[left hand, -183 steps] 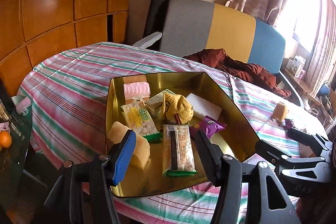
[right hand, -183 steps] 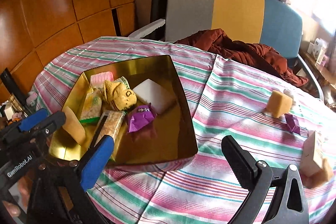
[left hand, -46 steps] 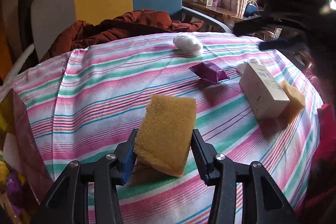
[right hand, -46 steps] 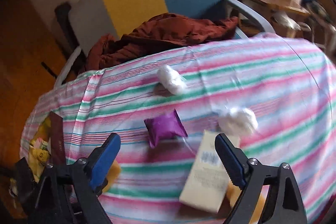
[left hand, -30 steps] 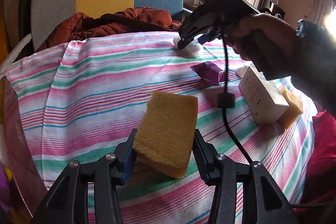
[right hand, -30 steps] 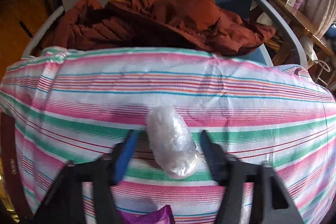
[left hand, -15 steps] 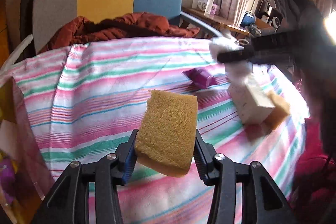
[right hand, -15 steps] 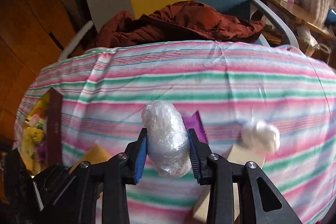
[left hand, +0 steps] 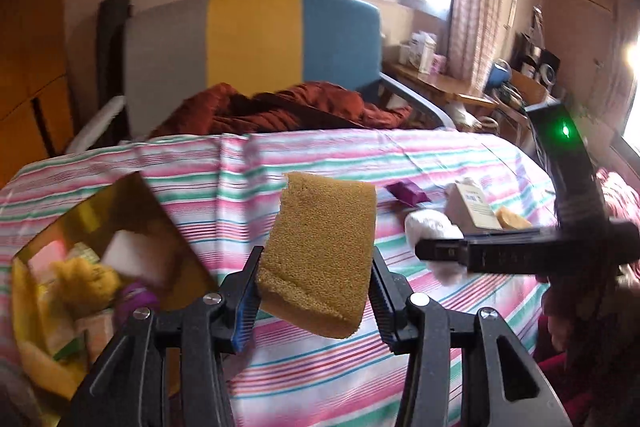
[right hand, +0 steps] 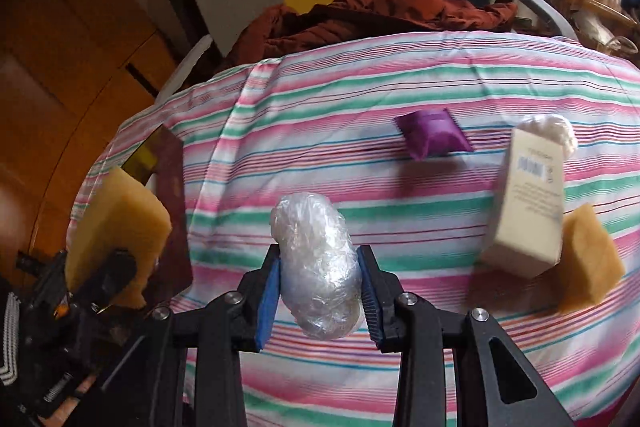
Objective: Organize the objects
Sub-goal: 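Carry the sponge and cotton ball to the gold tray and release both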
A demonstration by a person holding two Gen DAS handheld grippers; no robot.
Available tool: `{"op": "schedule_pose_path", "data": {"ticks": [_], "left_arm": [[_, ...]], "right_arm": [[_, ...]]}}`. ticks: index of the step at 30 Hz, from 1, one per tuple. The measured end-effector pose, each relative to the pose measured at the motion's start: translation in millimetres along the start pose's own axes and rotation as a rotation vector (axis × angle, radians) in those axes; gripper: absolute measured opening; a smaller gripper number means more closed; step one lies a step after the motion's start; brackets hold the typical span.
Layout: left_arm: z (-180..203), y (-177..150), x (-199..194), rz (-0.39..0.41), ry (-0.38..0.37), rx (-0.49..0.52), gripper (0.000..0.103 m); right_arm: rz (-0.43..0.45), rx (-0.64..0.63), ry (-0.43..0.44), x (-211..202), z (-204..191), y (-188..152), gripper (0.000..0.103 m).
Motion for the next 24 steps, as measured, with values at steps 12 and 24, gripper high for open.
{"op": "schedule_pose_path", "data": {"ticks": [12,24], "left_arm": [[-92.0,-28.9,-59.0,0.069,0.095,-0.183,0.049],[-207.2,-81.0,-110.9,0.092,0.251,-0.427,0.049]], "right_arm": [[-0.020,-0.174,0.077,17.4,-108.0,-3.2,0.037],[-0.085,-0.331,0.128,41.8,-191.3,-28.3,0.037]]}}
Point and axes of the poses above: each gripper's, at about its wrist camera, not at the fingertips, and x roughly the way its jaws point, z to its right, y to its top, the point moved 8 cm from there along x, roughly the way its jaws point, and after that the axes turned 4 degrees about -z, right-handed, at the moved point
